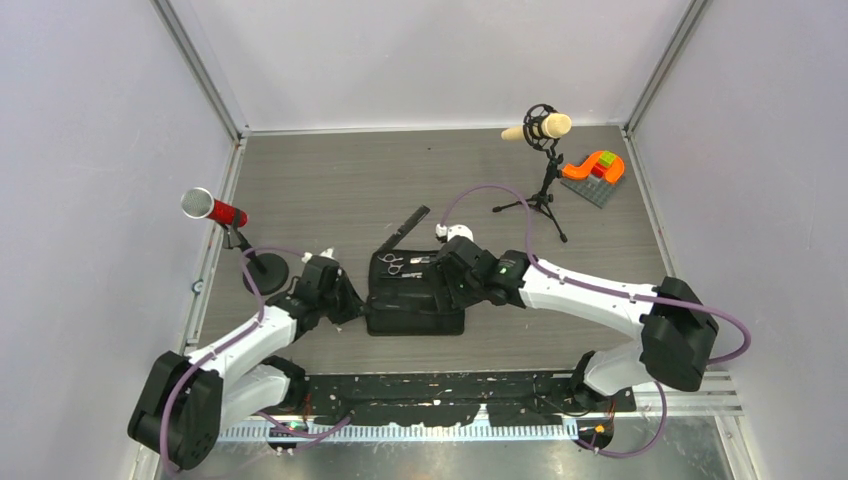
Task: Sort the hair-cutting tools
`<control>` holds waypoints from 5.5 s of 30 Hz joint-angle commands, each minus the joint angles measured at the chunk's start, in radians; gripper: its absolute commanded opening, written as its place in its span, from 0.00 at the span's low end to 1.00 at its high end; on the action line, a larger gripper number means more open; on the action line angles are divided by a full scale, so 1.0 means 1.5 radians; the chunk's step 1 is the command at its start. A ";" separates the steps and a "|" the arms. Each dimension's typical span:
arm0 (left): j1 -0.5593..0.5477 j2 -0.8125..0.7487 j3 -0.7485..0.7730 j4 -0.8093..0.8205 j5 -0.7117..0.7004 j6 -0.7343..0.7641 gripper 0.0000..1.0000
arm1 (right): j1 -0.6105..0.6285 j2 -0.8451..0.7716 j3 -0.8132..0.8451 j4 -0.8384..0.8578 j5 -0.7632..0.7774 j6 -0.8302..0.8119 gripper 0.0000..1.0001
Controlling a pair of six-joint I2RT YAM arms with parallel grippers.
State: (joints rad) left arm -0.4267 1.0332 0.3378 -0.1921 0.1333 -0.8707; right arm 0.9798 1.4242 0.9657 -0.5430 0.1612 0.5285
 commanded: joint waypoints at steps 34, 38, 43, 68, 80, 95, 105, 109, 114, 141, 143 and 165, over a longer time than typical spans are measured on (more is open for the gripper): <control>0.001 -0.320 0.284 -0.484 -0.266 0.260 1.00 | -0.126 0.416 0.411 0.171 0.000 -0.220 0.83; 0.001 -0.353 0.291 -0.481 -0.286 0.302 1.00 | -0.126 0.477 0.473 0.150 0.001 -0.218 0.83; 0.001 -0.392 0.286 -0.465 -0.315 0.338 1.00 | -0.126 0.546 0.544 0.101 0.015 -0.210 0.82; 0.007 -0.450 0.266 -0.411 -0.366 0.402 1.00 | -0.312 0.394 0.190 0.058 0.077 -0.084 0.77; 0.007 -0.463 0.263 -0.409 -0.364 0.403 1.00 | -0.350 0.266 0.023 0.062 0.009 -0.066 0.63; 0.008 -0.472 0.262 -0.409 -0.363 0.406 1.00 | -0.339 0.276 0.045 -0.015 -0.024 -0.110 0.48; 0.008 -0.482 0.262 -0.410 -0.361 0.408 1.00 | -0.339 0.352 0.124 -0.085 -0.090 -0.168 0.47; 0.008 -0.488 0.261 -0.410 -0.361 0.409 1.00 | -0.339 0.373 0.131 -0.094 -0.127 -0.176 0.37; 0.008 -0.492 0.259 -0.408 -0.357 0.410 1.00 | -0.335 0.339 0.092 -0.112 -0.125 -0.174 0.23; 0.008 -0.493 0.258 -0.407 -0.351 0.412 1.00 | -0.244 0.019 -0.085 -0.250 -0.172 -0.132 0.05; 0.008 -0.492 0.259 -0.408 -0.348 0.411 1.00 | -0.244 0.010 -0.071 -0.257 -0.167 -0.132 0.05; 0.008 -0.376 0.297 -0.448 -0.165 0.295 1.00 | -0.260 -0.057 -0.030 -0.242 -0.024 -0.164 0.51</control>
State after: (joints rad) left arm -0.4183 0.4603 0.7292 -0.8509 -0.1169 -0.4461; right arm 0.6128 1.3128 0.8921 -0.9176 -0.0010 0.3111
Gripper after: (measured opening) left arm 0.994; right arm 0.418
